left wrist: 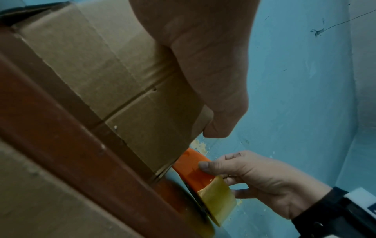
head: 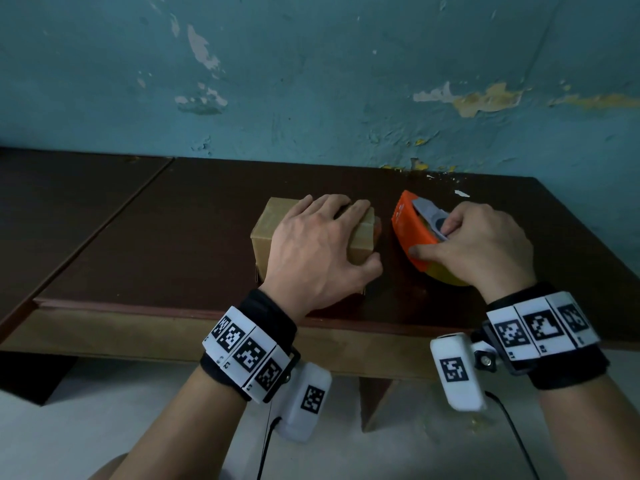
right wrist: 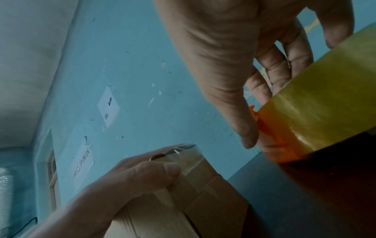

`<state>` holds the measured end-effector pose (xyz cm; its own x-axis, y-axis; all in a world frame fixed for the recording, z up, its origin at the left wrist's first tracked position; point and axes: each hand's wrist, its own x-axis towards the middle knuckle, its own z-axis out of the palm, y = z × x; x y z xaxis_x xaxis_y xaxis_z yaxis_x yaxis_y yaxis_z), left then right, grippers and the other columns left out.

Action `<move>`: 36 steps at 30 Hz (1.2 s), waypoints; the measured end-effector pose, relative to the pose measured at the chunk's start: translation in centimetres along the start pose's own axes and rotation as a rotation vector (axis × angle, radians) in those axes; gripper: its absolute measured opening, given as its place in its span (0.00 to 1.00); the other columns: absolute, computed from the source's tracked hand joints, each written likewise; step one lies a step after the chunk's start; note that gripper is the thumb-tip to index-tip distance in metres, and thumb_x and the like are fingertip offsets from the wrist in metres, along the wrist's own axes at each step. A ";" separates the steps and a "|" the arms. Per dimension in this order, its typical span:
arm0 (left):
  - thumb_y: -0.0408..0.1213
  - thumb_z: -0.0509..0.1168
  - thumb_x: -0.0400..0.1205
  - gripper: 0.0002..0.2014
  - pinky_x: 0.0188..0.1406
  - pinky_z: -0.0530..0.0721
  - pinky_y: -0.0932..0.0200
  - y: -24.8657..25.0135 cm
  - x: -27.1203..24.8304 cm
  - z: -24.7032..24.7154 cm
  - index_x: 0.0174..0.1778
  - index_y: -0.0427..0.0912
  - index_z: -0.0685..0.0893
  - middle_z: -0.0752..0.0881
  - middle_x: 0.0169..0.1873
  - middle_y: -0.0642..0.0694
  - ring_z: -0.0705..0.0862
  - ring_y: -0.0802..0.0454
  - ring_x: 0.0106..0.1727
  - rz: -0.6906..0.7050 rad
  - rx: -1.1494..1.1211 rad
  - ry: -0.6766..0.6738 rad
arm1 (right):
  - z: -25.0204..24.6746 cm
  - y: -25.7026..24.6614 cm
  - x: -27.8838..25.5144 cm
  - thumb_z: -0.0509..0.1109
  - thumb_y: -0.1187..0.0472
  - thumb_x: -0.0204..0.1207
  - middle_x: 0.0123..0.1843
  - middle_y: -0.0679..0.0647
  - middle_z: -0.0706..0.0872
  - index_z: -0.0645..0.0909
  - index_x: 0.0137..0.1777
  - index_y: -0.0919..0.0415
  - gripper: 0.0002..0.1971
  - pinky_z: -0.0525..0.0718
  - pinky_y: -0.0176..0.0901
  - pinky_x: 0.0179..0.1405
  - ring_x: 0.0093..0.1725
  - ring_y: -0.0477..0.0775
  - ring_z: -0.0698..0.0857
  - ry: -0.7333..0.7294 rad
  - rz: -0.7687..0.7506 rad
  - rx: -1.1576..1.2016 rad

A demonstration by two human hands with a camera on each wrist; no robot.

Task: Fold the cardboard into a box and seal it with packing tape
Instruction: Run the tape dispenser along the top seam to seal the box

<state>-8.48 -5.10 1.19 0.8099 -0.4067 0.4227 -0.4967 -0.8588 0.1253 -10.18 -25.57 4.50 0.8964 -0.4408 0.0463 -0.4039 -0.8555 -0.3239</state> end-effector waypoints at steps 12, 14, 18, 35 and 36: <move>0.66 0.61 0.78 0.38 0.85 0.66 0.48 0.2 -0.1 -0.1 0.82 0.50 0.79 0.84 0.75 0.47 0.81 0.48 0.77 -0.007 -0.016 0.013 | 2.3 -2.2 -1.5 0.68 0.64 0.87 0.55 0.47 0.92 0.84 0.67 0.56 0.12 0.88 0.37 0.61 0.57 0.39 0.89 -0.023 -0.368 0.824; 0.65 0.62 0.77 0.38 0.85 0.67 0.48 0.2 -0.1 -0.1 0.81 0.50 0.80 0.85 0.74 0.47 0.82 0.48 0.77 -0.007 -0.022 0.025 | 2.6 -2.4 -1.6 0.67 0.65 0.88 0.54 0.50 0.93 0.83 0.68 0.57 0.12 0.89 0.46 0.65 0.57 0.44 0.91 -0.139 -0.294 0.895; 0.66 0.62 0.78 0.38 0.85 0.66 0.49 0.1 0.0 -0.1 0.82 0.51 0.79 0.84 0.75 0.47 0.81 0.49 0.78 -0.005 -0.025 0.017 | 2.8 -2.2 -1.5 0.73 0.66 0.83 0.48 0.53 0.94 0.86 0.59 0.53 0.10 0.89 0.51 0.63 0.52 0.47 0.92 -0.160 -0.218 0.911; 0.67 0.61 0.77 0.38 0.85 0.66 0.48 -0.2 -0.2 -0.1 0.81 0.51 0.80 0.85 0.74 0.49 0.81 0.50 0.77 -0.005 -0.018 0.024 | 4.5 -2.4 -1.1 0.74 0.61 0.85 0.36 0.54 0.92 0.88 0.43 0.62 0.09 0.89 0.36 0.33 0.34 0.46 0.92 -0.165 -0.099 1.007; 0.67 0.61 0.76 0.38 0.85 0.66 0.48 -0.2 -0.1 -0.1 0.81 0.51 0.80 0.85 0.74 0.49 0.81 0.50 0.77 -0.003 -0.018 0.022 | 4.6 -2.4 -1.0 0.74 0.61 0.85 0.35 0.53 0.91 0.88 0.43 0.62 0.09 0.86 0.33 0.30 0.31 0.44 0.90 -0.159 -0.097 0.984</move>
<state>-8.51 -4.85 1.17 0.8045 -0.3969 0.4418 -0.5000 -0.8541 0.1431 -9.31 -21.82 0.87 0.9606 -0.2779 0.0100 -0.0617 -0.2481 -0.9668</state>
